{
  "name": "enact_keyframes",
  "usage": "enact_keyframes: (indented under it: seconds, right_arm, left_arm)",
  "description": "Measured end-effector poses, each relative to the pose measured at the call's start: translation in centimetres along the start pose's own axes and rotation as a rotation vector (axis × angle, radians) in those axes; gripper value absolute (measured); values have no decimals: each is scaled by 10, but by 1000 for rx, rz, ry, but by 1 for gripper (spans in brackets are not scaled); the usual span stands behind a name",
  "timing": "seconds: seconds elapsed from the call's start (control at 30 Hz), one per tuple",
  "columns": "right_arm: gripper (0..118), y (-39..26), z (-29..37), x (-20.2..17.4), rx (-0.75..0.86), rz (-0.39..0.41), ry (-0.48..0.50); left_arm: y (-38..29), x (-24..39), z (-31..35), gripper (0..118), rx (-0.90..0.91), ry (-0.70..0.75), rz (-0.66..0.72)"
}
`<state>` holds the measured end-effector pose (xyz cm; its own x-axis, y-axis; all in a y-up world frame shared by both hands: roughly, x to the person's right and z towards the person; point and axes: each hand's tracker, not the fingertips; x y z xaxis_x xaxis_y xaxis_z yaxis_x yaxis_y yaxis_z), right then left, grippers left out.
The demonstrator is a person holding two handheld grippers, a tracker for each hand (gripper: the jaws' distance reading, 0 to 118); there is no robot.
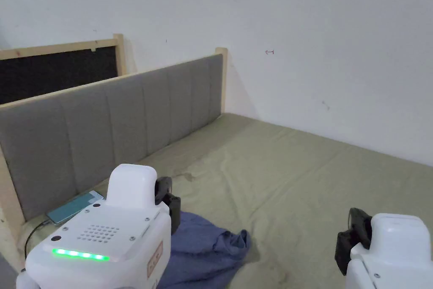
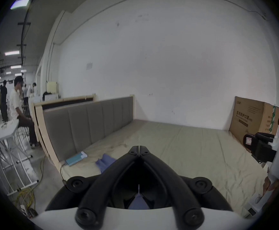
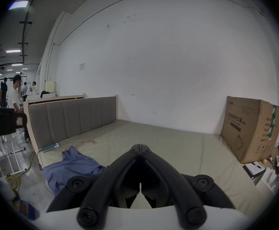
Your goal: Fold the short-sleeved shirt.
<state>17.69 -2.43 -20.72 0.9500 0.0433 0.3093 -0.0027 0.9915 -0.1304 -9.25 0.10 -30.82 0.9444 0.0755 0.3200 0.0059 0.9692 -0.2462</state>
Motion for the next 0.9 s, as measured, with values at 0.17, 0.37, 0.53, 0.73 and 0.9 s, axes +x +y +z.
enact_keyframes:
  seconds: [0.17,0.37,0.53,0.73,0.9]
  right_arm:
    - [0,-12,-12,2,-50,29,3]
    - [0,-30,-29,14,-141,22,-25]
    - [0,-42,-35,27,-198,3,-49]
    - [0,-54,-42,41,-270,-37,-61]
    - [0,-61,-42,39,-303,-42,-30]
  left_arm:
    - [-37,-28,-109,0,-327,-41,96]
    - [-122,-42,-240,0,-787,-44,59]
    - [-170,-37,-279,5,-983,-13,-13]
    - [-146,-37,-272,113,-876,-38,27]
    - [-146,-30,-278,113,-876,-15,-29]
